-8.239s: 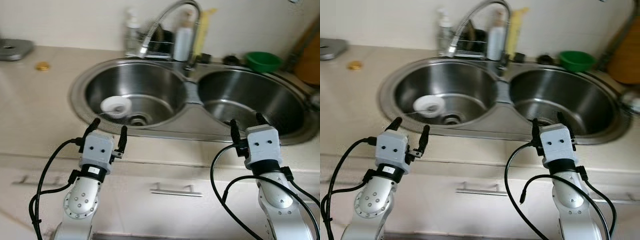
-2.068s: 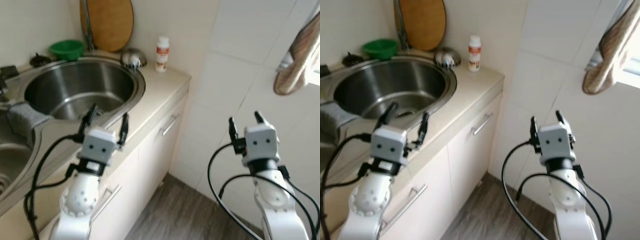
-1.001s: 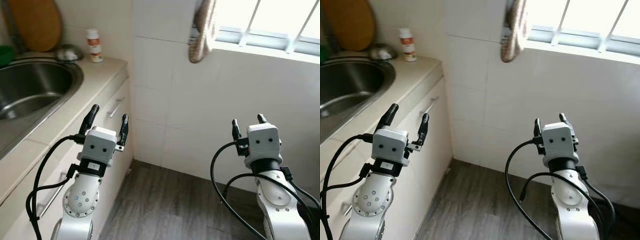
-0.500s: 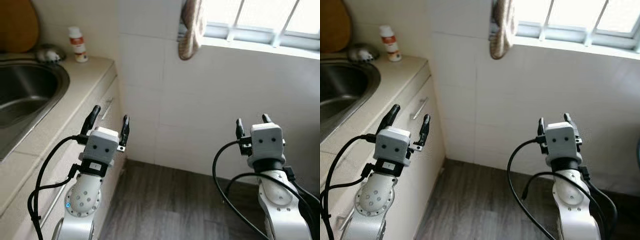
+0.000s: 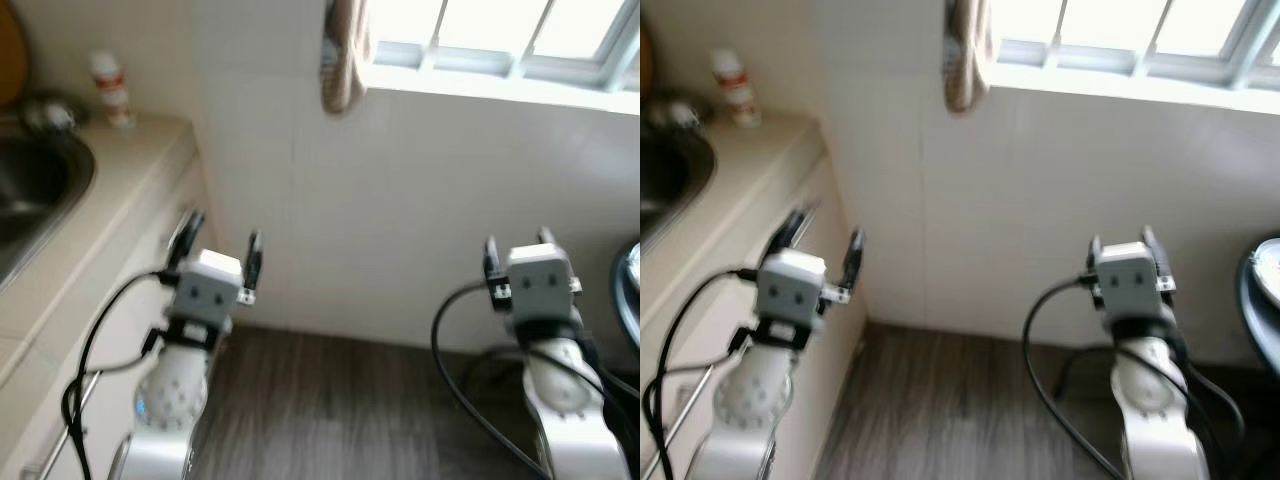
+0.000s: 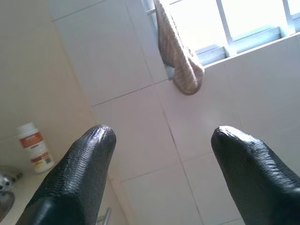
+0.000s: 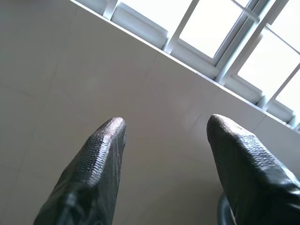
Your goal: Kitchen organization
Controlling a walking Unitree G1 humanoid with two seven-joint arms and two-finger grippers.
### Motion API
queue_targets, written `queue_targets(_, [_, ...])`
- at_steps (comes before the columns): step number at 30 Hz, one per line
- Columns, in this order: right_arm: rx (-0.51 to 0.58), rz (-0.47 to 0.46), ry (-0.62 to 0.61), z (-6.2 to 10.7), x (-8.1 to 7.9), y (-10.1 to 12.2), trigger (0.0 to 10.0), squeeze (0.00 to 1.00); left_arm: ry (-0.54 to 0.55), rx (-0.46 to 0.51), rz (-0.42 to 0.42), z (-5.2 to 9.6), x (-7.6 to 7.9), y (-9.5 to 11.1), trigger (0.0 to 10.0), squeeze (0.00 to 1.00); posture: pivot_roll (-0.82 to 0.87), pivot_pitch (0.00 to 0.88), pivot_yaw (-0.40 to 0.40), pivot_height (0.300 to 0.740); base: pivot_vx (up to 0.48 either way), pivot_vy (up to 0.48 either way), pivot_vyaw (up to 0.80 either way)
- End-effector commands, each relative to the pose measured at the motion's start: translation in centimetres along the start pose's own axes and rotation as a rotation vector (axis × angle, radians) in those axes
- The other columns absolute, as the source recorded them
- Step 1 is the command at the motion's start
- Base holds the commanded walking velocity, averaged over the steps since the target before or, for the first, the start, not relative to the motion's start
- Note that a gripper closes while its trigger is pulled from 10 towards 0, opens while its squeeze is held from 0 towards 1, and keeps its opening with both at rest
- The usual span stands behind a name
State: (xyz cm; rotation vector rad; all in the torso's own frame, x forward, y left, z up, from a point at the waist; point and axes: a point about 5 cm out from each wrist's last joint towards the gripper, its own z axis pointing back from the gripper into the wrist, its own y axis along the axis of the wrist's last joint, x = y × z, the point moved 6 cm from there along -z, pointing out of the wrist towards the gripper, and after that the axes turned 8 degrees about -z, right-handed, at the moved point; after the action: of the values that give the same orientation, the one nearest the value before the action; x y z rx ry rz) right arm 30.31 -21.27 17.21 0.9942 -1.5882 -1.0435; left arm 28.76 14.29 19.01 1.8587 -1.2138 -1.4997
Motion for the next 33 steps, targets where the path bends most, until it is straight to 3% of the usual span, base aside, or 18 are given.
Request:
queue_targets(1, [0.013,0.01,0.008,-0.1,-0.3,0.4,10.0,0.0,0.001,-0.022,-0.005,0.1,-0.1,-0.5,10.0,0.0,0.06,0.0,-0.065,0.74,0.0,-0.48,0.0])
queue_targets(21, [-0.023,0.016,-0.014,-0.3,0.1,-0.3,10.0,0.0,0.005,-0.03,0.006,0.0,-0.1,-0.6,10.0,0.0,0.06,0.0,-0.067,0.74,0.0,-0.48,0.0])
queue_targets(33, [-0.077,0.016,-0.025,-0.4,0.1,-1.2,10.0,0.0,0.005,-0.038,0.015,0.0,-0.2,-0.8,10.0,0.0,0.06,0.0,-0.067,0.74,0.0,-0.025,-0.8])
